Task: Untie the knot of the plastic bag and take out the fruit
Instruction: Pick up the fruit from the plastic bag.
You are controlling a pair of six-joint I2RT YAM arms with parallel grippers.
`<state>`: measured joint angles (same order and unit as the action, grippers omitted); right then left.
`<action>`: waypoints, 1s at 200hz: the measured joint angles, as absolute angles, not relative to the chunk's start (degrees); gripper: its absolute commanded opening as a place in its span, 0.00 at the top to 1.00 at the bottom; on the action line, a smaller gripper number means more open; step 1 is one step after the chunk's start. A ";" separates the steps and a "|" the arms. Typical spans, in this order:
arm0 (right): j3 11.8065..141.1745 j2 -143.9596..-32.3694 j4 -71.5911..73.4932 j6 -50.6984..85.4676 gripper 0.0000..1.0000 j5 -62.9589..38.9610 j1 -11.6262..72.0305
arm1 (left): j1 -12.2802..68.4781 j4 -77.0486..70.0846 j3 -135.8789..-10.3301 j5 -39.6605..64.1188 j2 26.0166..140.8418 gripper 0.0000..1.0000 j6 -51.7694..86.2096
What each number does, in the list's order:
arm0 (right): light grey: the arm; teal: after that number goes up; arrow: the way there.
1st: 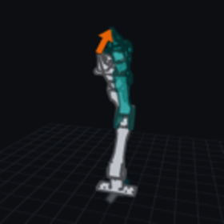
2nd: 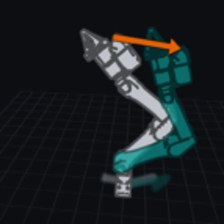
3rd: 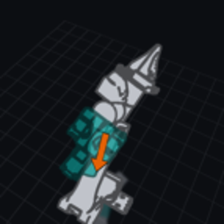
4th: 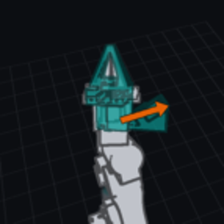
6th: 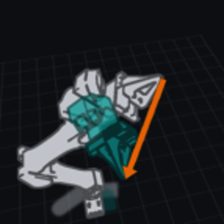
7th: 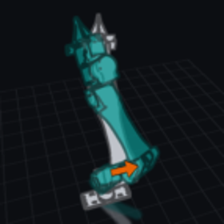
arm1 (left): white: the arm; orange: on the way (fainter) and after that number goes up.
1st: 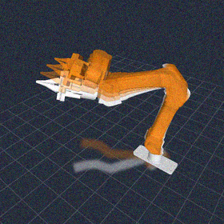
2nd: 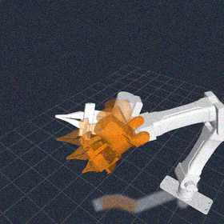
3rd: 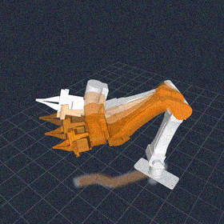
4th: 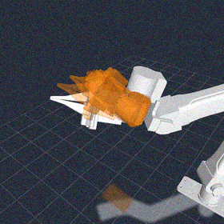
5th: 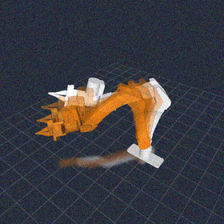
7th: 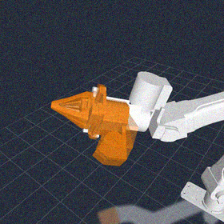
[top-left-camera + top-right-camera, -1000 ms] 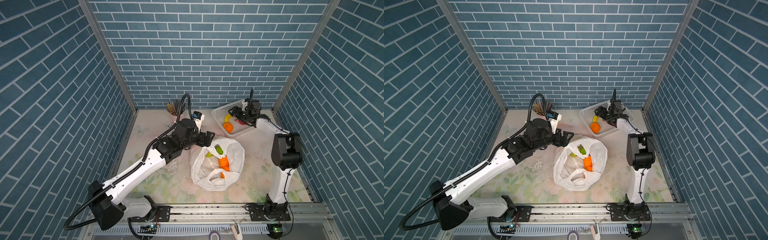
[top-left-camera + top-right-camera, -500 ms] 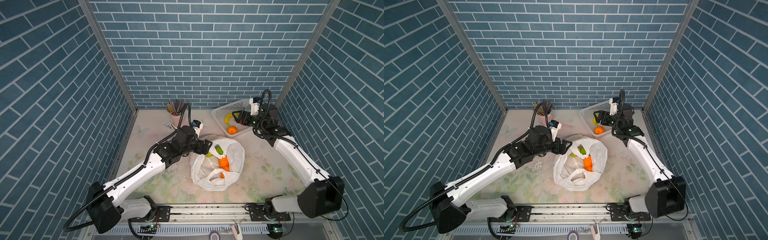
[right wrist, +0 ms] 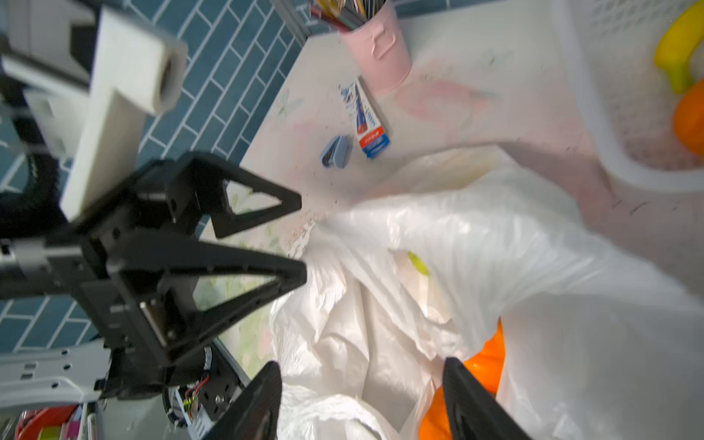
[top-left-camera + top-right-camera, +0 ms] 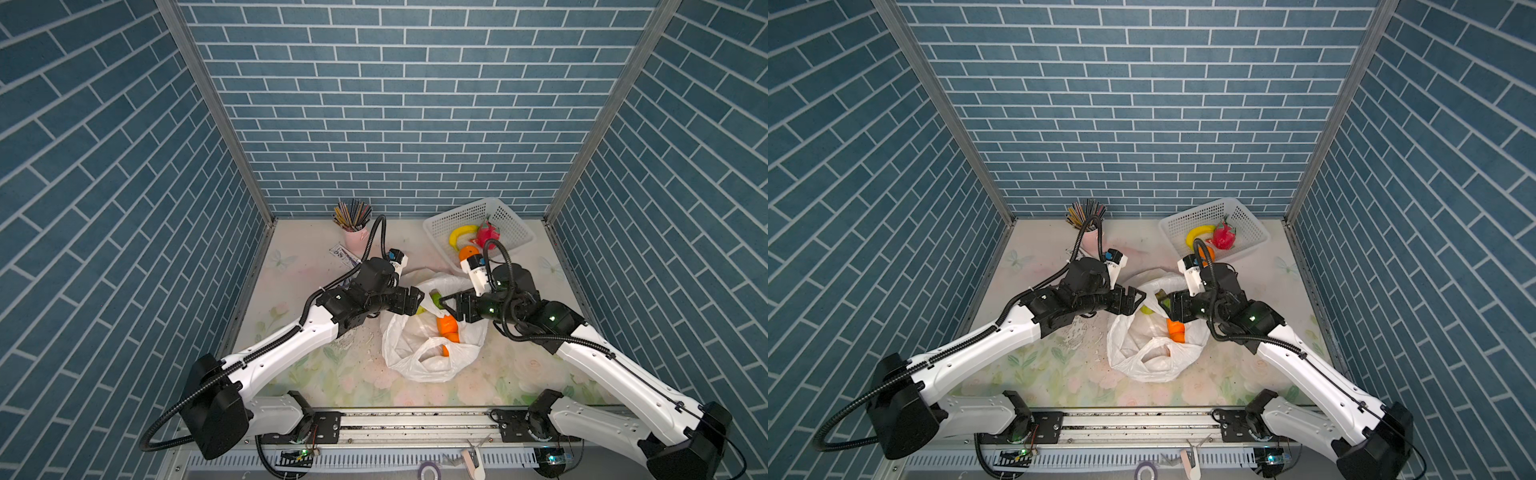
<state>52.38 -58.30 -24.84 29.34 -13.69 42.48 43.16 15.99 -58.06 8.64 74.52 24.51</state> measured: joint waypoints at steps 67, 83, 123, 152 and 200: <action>46.00 -62.02 -25.71 30.70 0.36 -13.76 46.13 | 42.35 12.78 -57.19 9.61 79.57 0.23 24.01; 45.34 -64.31 -24.64 30.70 0.36 -13.56 46.19 | 42.33 12.12 -57.12 9.74 80.31 0.23 23.92; 45.69 -72.20 -23.14 31.73 0.29 -10.52 46.24 | 42.28 11.55 -56.51 10.15 80.75 0.26 23.49; 46.59 -75.61 -23.77 32.91 0.24 -5.02 46.24 | 42.24 11.66 -56.51 10.07 80.75 0.26 23.03; 49.25 -78.91 -24.64 33.95 0.18 2.00 45.82 | 42.17 11.68 -56.51 9.91 80.75 0.26 22.35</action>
<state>49.25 -78.91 -24.64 33.95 2.00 45.82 42.17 11.68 -56.51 9.91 80.75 22.35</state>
